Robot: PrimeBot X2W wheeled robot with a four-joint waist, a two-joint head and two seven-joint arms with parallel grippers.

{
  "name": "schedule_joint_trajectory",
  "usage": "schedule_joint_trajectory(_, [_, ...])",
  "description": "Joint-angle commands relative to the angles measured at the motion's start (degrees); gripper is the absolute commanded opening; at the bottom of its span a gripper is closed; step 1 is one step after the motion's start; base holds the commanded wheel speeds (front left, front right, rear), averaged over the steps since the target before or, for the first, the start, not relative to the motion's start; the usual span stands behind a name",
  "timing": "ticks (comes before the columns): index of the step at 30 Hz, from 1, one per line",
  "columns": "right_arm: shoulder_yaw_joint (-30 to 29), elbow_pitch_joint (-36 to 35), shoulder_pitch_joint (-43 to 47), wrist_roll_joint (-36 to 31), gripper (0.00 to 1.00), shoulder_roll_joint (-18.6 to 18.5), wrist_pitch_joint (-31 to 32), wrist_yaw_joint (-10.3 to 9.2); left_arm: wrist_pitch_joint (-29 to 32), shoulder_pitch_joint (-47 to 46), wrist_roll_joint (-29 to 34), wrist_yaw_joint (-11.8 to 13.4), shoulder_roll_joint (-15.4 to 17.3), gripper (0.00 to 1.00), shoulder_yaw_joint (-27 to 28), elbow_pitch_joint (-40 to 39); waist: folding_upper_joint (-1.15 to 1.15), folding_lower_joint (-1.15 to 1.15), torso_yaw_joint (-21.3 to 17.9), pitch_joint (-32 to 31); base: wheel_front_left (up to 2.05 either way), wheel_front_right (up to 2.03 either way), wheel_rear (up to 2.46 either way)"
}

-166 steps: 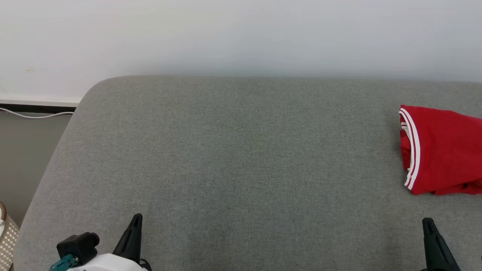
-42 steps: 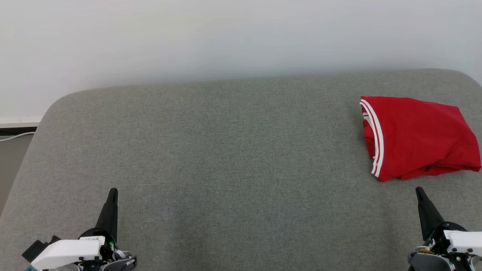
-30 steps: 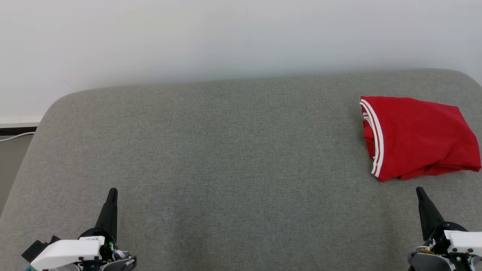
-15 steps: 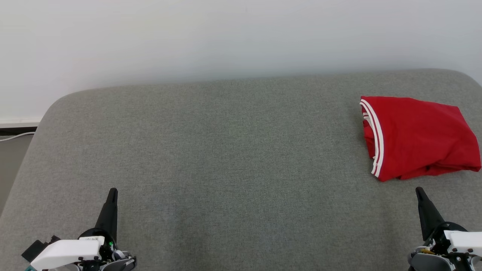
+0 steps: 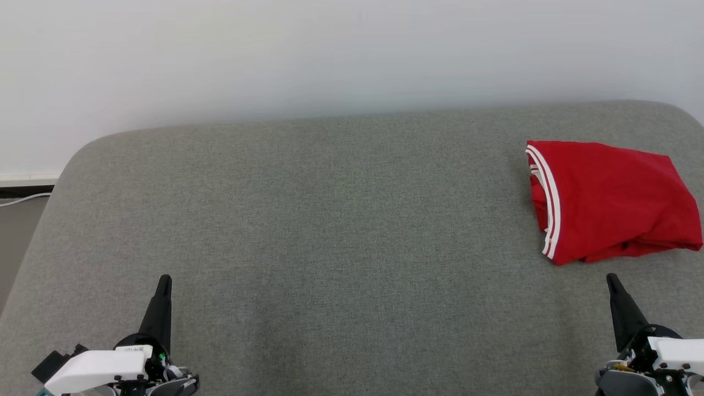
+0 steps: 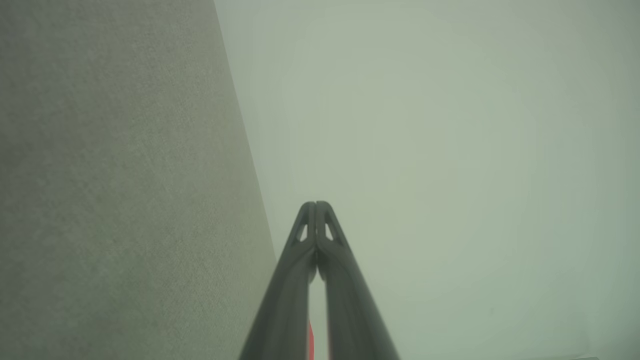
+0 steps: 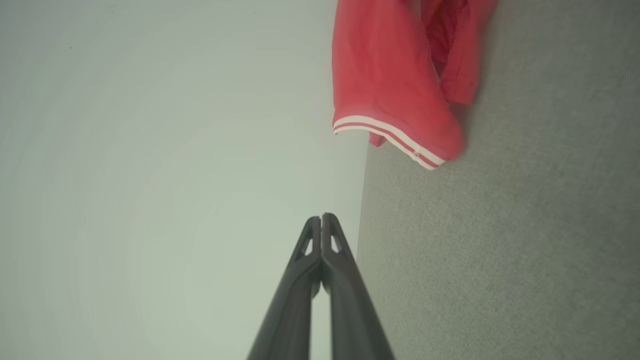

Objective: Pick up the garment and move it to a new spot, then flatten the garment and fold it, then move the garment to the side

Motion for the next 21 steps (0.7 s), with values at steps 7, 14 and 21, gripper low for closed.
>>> schedule_joint_trajectory(7, [1.05,-1.45,-2.53,-0.44,0.0,-0.55,0.59,0.01,0.24,-3.31,0.23,-0.43,0.49,0.0,1.92,-1.3,0.0,0.0,0.0,0.0,0.0,0.0,0.0])
schedule_joint_trajectory(14, [0.97,-1.44,-2.54,-0.5,0.0,-0.5,0.65,0.01,0.27,-3.31,0.26,-0.43,0.47,0.0,1.96,-1.3,0.0,0.0,0.0,0.0,0.0,0.0,0.0])
schedule_joint_trajectory(21, [0.91,-1.44,-2.55,-0.55,0.0,-0.45,0.7,0.01,0.29,-3.32,0.28,-0.43,0.45,0.0,1.98,-1.3,0.0,0.0,0.0,0.0,0.0,0.0,0.0])
